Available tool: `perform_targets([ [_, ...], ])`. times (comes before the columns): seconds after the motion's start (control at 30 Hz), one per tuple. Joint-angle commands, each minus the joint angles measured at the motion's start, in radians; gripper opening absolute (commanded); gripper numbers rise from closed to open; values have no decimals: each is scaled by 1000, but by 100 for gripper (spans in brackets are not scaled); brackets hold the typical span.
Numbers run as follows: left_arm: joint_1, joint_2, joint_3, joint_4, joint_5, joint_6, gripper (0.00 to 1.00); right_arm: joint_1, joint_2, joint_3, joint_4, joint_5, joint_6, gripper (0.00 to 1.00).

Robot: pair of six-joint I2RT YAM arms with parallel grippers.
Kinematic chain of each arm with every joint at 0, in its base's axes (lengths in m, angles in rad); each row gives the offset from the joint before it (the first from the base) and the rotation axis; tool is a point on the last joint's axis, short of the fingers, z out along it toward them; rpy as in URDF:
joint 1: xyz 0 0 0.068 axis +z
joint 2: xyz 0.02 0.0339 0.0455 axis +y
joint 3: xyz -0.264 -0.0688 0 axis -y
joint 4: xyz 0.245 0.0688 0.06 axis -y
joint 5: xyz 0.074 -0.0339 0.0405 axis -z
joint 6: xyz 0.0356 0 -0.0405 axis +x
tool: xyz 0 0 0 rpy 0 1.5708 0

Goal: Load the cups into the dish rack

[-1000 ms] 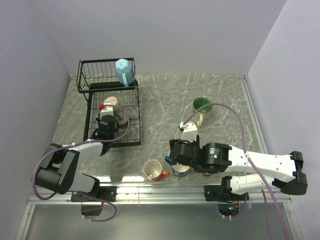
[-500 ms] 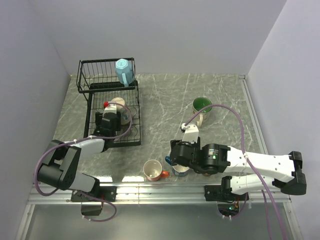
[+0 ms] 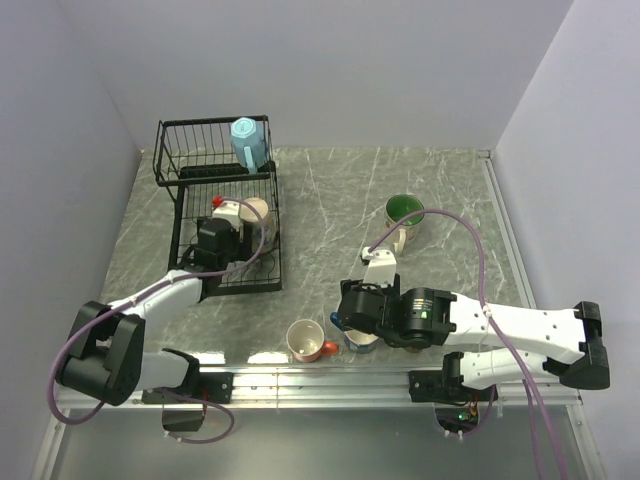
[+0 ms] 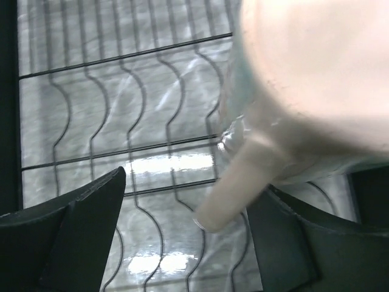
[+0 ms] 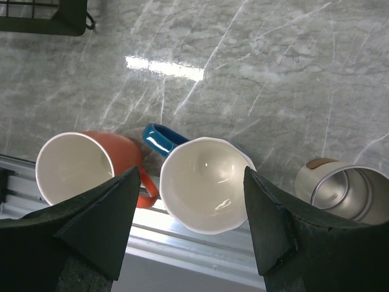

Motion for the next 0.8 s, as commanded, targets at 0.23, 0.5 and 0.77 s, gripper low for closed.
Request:
perform_targets([
  [0.23,-4,-103,22,-34,185,-26,99,-5,-18,9,26,68,17,75],
  [0.5,-4,-235,53,-148,210,-63,99,-5,-80,-37,23,70,67,75],
  [0.77,-4,-354,91,-289,427,-342,33,-5,-129,-69,43,88,82,74],
])
